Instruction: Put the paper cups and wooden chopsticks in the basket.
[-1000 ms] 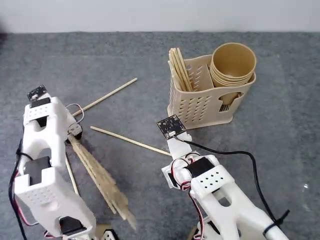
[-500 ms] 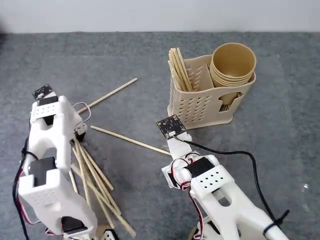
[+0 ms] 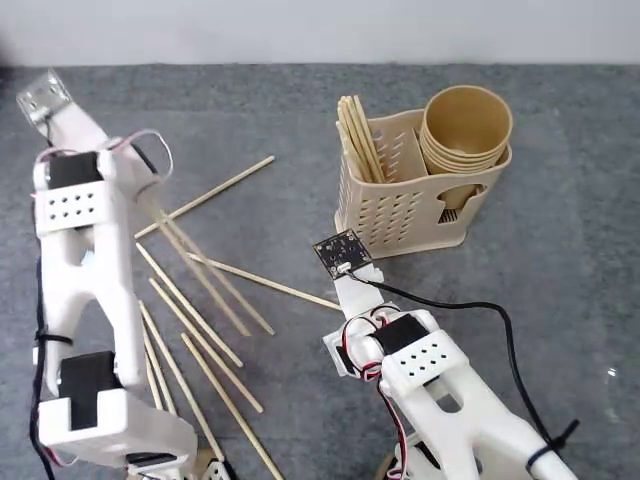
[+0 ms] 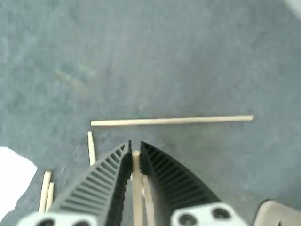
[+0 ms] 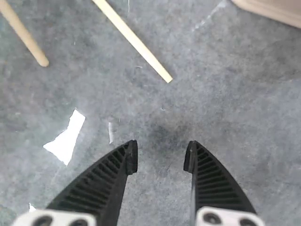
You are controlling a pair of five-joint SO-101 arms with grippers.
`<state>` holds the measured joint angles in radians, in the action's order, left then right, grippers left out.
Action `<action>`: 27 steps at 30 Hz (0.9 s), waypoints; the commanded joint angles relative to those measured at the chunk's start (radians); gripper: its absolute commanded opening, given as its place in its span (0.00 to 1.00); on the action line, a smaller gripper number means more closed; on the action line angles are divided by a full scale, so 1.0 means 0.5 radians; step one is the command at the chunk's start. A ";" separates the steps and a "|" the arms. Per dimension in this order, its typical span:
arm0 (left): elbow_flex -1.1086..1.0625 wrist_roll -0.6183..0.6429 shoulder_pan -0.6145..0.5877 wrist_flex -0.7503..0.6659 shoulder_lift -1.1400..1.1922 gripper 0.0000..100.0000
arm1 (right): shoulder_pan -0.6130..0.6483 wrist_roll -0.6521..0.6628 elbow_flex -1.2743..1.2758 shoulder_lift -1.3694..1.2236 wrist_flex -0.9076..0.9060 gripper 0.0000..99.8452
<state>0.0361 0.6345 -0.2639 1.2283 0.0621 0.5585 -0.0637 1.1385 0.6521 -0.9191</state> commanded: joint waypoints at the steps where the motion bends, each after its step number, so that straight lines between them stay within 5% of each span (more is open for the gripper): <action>1: 0.308 0.021 0.021 0.037 -0.129 0.01 | -0.011 0.025 -0.006 0.041 0.005 0.18; 10: 1.137 0.025 0.258 0.445 -0.123 0.01 | -0.011 0.025 -0.006 0.041 0.005 0.18; 18: 1.784 0.153 0.549 0.466 -0.110 0.01 | -0.011 0.025 -0.006 0.041 0.005 0.18; 27: 1.916 0.304 0.752 -0.025 -0.104 0.01 | -0.011 0.025 -0.006 0.041 0.005 0.18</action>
<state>0.9582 0.7725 0.0859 1.3126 0.0545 0.5585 -0.0637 1.1385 0.6521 -0.9191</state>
